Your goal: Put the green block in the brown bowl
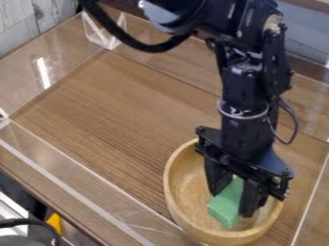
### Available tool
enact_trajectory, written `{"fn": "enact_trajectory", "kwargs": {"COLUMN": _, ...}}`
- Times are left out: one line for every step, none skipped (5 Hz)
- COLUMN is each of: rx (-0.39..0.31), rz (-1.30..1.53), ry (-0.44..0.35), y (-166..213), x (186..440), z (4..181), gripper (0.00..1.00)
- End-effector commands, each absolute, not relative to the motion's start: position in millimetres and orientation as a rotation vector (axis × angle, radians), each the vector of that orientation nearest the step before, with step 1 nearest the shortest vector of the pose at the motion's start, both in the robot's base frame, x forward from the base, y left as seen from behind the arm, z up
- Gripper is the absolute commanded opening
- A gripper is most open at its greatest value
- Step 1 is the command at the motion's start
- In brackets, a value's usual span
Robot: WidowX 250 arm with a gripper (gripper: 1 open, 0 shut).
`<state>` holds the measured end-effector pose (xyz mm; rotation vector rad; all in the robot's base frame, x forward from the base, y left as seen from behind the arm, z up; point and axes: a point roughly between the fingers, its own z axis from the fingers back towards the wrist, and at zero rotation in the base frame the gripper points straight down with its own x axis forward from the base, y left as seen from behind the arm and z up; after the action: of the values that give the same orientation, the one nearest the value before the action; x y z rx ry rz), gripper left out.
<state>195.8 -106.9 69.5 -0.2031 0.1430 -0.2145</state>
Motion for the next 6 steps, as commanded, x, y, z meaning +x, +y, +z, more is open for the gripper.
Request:
{"fn": "enact_trajectory", "kwargs": {"rx": -0.216, "rz": -0.200, "ry": 0.105, "y": -105.6, "x": 200.5, "z": 76.9, "gripper": 0.00}}
{"fn": "enact_trajectory", "kwargs": {"rx": -0.218, "rz": -0.195, "ry": 0.104, "y": -105.1, "x": 200.2, "z": 76.6, "gripper": 0.00}}
{"fn": "enact_trajectory", "kwargs": {"rx": -0.220, "rz": -0.189, "ry": 0.104, "y": -104.6, "x": 200.1, "z": 76.4, "gripper": 0.00}}
{"fn": "enact_trajectory", "kwargs": {"rx": -0.222, "rz": -0.183, "ry": 0.103, "y": -103.9, "x": 200.0, "z": 76.2, "gripper": 0.00}}
{"fn": "enact_trajectory", "kwargs": {"rx": -0.224, "rz": -0.176, "ry": 0.102, "y": -103.2, "x": 200.0, "z": 76.1, "gripper": 0.00}}
{"fn": "enact_trajectory", "kwargs": {"rx": -0.226, "rz": -0.170, "ry": 0.101, "y": -102.8, "x": 200.1, "z": 75.6, "gripper": 0.00}}
